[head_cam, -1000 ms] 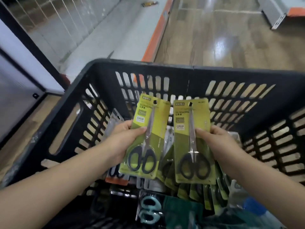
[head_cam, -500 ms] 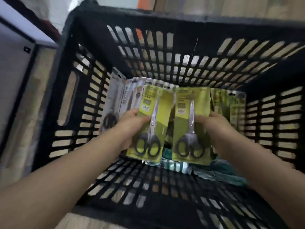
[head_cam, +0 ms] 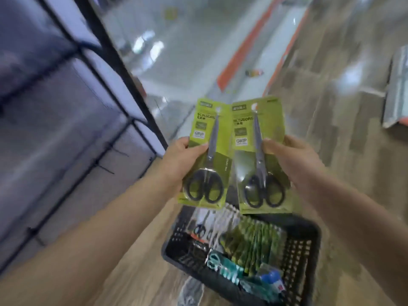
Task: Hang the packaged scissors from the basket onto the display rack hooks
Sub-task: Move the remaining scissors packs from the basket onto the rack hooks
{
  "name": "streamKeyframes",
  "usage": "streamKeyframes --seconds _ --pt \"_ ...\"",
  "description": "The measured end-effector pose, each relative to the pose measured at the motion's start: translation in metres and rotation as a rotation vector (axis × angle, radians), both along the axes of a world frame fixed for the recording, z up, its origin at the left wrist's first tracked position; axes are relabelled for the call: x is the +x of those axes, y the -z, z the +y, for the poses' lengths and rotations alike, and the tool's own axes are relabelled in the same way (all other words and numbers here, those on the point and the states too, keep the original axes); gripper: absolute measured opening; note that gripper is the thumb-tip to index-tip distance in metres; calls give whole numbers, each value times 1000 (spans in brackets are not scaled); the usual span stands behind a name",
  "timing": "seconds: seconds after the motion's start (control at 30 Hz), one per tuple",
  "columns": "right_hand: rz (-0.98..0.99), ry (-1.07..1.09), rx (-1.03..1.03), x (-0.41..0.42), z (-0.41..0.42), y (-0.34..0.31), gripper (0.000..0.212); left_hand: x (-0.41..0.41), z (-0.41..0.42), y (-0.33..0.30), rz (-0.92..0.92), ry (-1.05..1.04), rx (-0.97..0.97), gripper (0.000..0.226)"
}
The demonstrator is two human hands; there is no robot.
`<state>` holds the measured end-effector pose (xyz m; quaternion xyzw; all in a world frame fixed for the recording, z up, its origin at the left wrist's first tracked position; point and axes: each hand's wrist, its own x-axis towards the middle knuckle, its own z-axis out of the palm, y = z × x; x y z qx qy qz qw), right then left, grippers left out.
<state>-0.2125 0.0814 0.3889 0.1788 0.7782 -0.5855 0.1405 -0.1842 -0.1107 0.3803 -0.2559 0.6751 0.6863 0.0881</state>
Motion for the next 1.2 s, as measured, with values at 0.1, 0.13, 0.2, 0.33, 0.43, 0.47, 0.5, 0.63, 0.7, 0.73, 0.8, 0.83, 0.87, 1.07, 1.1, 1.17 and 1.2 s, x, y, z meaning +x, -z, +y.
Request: streamKeyframes --seconds 0.1,0.13,0.2,0.33,0.43,0.47,0.5,0.63,0.7,0.73,0.8,0.83,0.87,1.07,1.1,1.17,1.2 --pt "187 -124 -52 3 -17 -120 21 16 -10 -119 135 -83 -19 15" --pt "217 -164 -73 9 -23 -154 23 27 -14 -153 177 -119 -31 15" --pt "279 -220 -124 26 -33 -210 19 58 -22 -211 254 -173 -54 8" --pt "341 -312 -222 80 -57 -274 16 138 -34 -272 317 -370 -124 15" --pt "347 -443 -286 125 -83 -280 10 208 -44 -279 314 -574 -93 17" --pt "314 -498 -287 142 -91 -276 7 233 -47 -276 302 -632 -82 15" --pt "282 -556 -287 158 -101 -268 9 258 -51 -270 288 -694 -64 13" --pt "112 -756 -230 220 -138 -231 42 357 -66 -235 220 -939 20 4" --pt "64 -851 -206 249 -154 -213 36 405 -69 -214 156 -1051 46 5" --pt "35 -894 -175 264 -162 -204 37 428 -70 -204 122 -1109 61 6" --pt "-21 -994 -131 293 -177 -195 40 468 -73 -186 64 -1215 99 7" --pt "-40 -1045 -125 307 -184 -193 40 486 -76 -178 44 -1273 117 8" --pt "-44 -1103 -105 324 -199 -189 38 507 -81 -173 39 -1332 140 8" --pt "-51 -1273 -22 398 -267 -187 50 581 -125 -174 102 -1456 122 13" --pt "-49 -1290 -13 413 -282 -190 57 593 -137 -175 105 -1468 111 12" --pt "-14 -1338 3 443 -308 -192 65 617 -158 -172 87 -1478 87 7" --pt "-1 -1368 11 456 -320 -191 66 628 -165 -172 92 -1481 89 7"
